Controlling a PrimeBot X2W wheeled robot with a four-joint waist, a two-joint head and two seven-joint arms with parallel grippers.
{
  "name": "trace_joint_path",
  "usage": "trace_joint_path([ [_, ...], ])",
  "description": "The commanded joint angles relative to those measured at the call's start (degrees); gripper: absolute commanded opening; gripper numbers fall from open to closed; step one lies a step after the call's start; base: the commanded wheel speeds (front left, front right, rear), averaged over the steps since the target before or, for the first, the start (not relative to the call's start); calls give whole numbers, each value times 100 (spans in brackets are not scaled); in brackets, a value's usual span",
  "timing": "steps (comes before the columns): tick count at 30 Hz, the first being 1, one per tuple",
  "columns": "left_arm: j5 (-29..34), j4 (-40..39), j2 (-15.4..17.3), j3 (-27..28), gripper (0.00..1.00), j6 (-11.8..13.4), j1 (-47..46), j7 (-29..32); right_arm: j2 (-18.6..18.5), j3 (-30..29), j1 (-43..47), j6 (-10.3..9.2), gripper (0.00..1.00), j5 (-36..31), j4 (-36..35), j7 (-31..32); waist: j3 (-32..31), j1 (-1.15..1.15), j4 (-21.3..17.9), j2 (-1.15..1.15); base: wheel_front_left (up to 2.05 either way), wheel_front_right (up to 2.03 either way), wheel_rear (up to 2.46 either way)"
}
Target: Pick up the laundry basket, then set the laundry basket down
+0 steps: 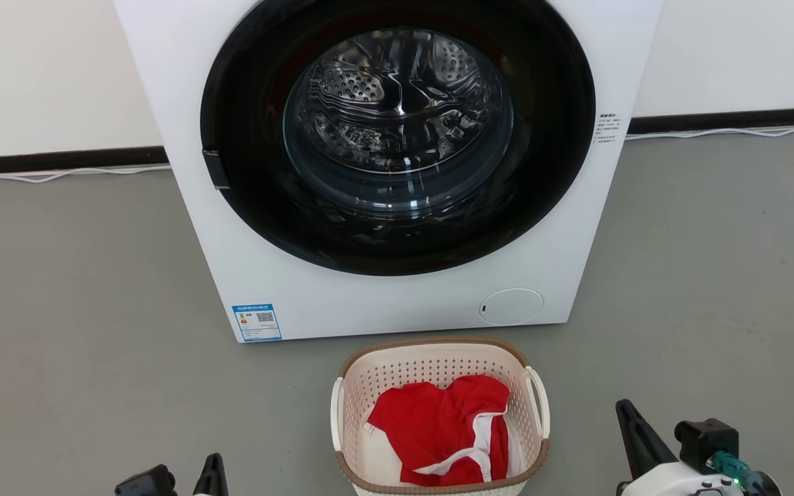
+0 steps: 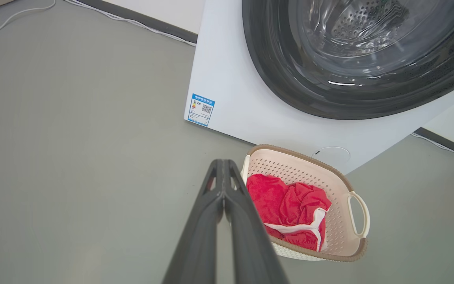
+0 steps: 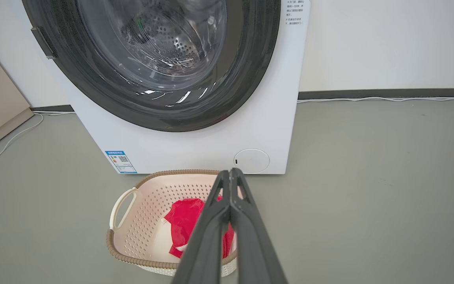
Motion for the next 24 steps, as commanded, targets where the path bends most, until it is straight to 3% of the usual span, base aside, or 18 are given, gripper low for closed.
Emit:
trace_joint_path([
  [1,-146,-187,17,60,0,-74,-217,34,-28,-38,-229,2,0,190,-184,47,1,9,2,0,0,0,0],
  [5,-368,-257,21,83,0,-113,-218,95,-23,-46,-212,3,0,483,-259,100,25,-3,9,0,0,0,0],
  [24,-1420,-585,40,222,0,-303,-238,408,2,-137,-168,7,0,1866,-593,396,84,-3,41,0,0,0,0],
])
